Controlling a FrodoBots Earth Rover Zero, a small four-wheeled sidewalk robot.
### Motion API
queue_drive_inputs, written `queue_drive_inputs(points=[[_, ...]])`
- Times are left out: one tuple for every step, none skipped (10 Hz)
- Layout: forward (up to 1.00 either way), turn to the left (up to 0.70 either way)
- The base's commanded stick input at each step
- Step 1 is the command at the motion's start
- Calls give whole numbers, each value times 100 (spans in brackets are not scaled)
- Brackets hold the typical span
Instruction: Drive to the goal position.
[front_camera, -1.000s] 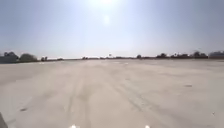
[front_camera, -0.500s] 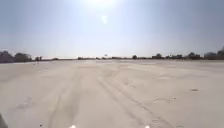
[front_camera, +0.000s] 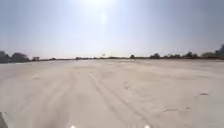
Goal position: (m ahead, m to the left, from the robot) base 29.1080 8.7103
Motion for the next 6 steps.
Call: queue_drive_inputs(points=[[70,17],[70,34],[70,19],[70,1],[70,0],[70,0]])
